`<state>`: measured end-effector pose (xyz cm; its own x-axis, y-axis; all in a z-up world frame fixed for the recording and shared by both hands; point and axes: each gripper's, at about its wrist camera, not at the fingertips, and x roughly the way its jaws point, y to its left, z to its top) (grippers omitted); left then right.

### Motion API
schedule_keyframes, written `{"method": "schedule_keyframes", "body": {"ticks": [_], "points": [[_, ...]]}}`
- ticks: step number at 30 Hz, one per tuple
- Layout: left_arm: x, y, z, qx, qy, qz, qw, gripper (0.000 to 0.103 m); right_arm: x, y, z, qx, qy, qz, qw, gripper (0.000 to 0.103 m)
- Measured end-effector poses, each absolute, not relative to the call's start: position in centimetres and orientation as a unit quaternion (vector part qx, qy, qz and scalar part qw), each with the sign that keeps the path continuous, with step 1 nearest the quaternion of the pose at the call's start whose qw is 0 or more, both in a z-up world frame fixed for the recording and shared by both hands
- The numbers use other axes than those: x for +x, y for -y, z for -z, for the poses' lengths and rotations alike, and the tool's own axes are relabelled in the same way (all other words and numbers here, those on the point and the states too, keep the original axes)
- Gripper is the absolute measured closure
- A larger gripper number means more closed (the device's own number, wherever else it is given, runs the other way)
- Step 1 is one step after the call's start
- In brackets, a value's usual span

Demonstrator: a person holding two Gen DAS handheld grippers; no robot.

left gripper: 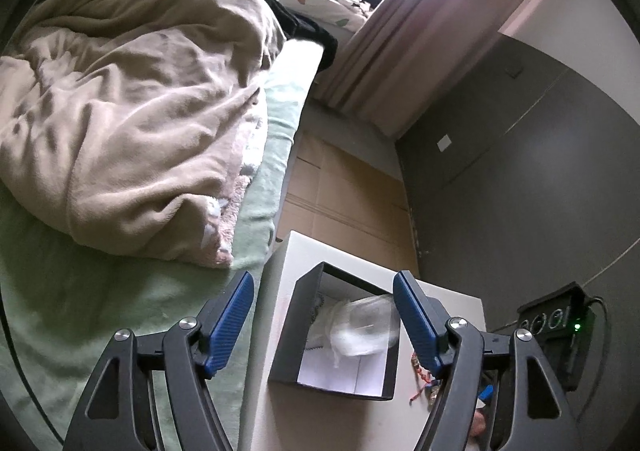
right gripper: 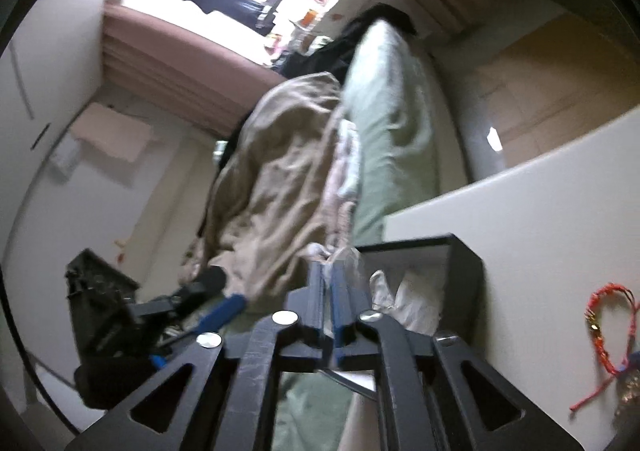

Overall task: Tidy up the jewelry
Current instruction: 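Move both open grippers from the box back to the jewelry pile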

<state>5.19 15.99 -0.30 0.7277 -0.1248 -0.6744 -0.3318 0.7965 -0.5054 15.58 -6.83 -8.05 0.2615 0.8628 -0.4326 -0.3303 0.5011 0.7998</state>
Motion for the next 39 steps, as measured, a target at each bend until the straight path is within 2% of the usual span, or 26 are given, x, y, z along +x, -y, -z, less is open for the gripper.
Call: {"method": "schedule_keyframes", "body": {"ticks": [1, 2, 9, 19, 36, 39], "points": [[5.2, -16.0, 0.3, -0.314, -0.364, -0.06, 0.875, 0.03, 15.6, 7.2, 8.1, 0.297, -0.456, -0.396, 0.739, 0.039], [5.2, -15.9, 0.4, -0.315, -0.365, -0.06, 0.874, 0.03, 15.4, 7.8, 7.9, 0.305, -0.446, -0.389, 0.746, 0.037], [5.5, -14.8, 0.2, -0.292, -0.375, -0.053, 0.878, 0.03, 14.6, 11.9, 6.3, 0.317, -0.425, -0.369, 0.763, 0.037], [6.6, -11.3, 0.4, -0.248, -0.394, -0.034, 0.885, 0.03, 14.5, 18.9, 4.6, 0.28, -0.44, -0.292, 0.802, 0.037], [8.1, -0.6, 2.0, -0.169, -0.429, 0.022, 0.887, 0.03, 13.9, 26.7, 7.2, 0.289, -0.494, -0.209, 0.793, 0.037], [8.3, 1.2, 2.8, -0.157, -0.441, 0.03, 0.883, 0.037, 13.5, 27.5, 7.4, 0.297, -0.497, -0.203, 0.79, 0.037]]}}
